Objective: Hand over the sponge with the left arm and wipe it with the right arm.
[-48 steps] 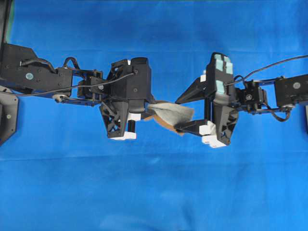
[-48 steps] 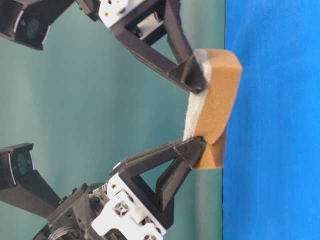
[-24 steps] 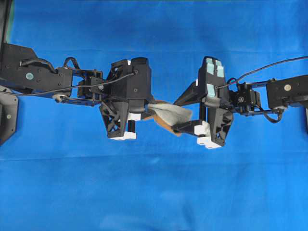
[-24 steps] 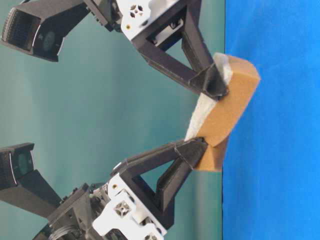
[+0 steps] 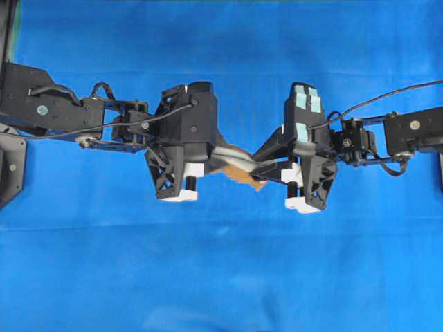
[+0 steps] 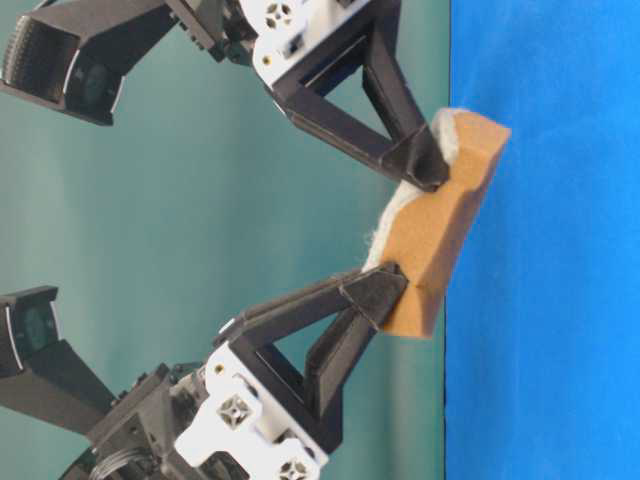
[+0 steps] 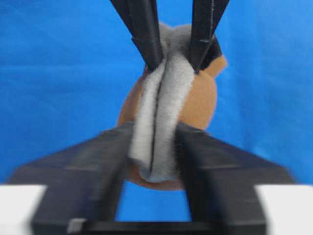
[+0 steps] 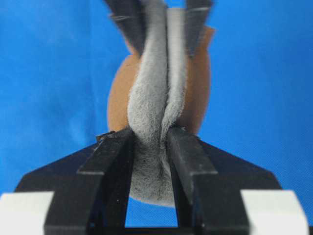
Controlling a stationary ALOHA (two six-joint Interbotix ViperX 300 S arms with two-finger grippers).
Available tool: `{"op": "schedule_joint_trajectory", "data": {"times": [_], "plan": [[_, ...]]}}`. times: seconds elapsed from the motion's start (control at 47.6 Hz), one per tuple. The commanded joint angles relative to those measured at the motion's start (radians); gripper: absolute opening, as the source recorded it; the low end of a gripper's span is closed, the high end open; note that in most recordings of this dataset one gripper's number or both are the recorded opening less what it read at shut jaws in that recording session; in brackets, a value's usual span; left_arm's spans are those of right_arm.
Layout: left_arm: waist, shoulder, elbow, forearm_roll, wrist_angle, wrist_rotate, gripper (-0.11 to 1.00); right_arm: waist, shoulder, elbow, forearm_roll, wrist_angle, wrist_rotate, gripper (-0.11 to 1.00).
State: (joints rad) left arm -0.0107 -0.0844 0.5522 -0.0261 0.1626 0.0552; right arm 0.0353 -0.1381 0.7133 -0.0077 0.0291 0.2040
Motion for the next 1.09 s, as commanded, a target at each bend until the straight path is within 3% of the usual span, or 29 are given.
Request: {"op": "schedule_joint_trajectory", "data": {"times": [0.0, 0.105, 0.189, 0.525, 0.798, 1.071], "plan": [[-0.014, -0.046, 0.017, 0.0, -0.012, 0.0, 0.4, -0.002, -0.031, -0.015, -0.003, 0.008, 0.0, 0.31], [-0.017, -0.084, 0.044, 0.0, -0.014, 0.002, 0.71, 0.0, -0.046, -0.012, -0.003, 0.034, 0.002, 0.31], [-0.017, -0.126, 0.072, 0.0, -0.018, 0.0, 0.82, 0.0, -0.058, -0.011, -0.003, 0.055, 0.002, 0.31], [-0.018, -0.25, 0.195, 0.0, -0.132, -0.011, 0.82, 0.0, -0.063, -0.014, -0.009, 0.072, 0.002, 0.31], [-0.018, -0.264, 0.212, 0.0, -0.144, -0.011, 0.82, 0.0, -0.025, -0.029, -0.017, 0.089, -0.005, 0.31], [-0.018, -0.265, 0.212, 0.0, -0.144, -0.011, 0.82, 0.0, 0.118, -0.055, -0.057, 0.083, -0.005, 0.31]]}}
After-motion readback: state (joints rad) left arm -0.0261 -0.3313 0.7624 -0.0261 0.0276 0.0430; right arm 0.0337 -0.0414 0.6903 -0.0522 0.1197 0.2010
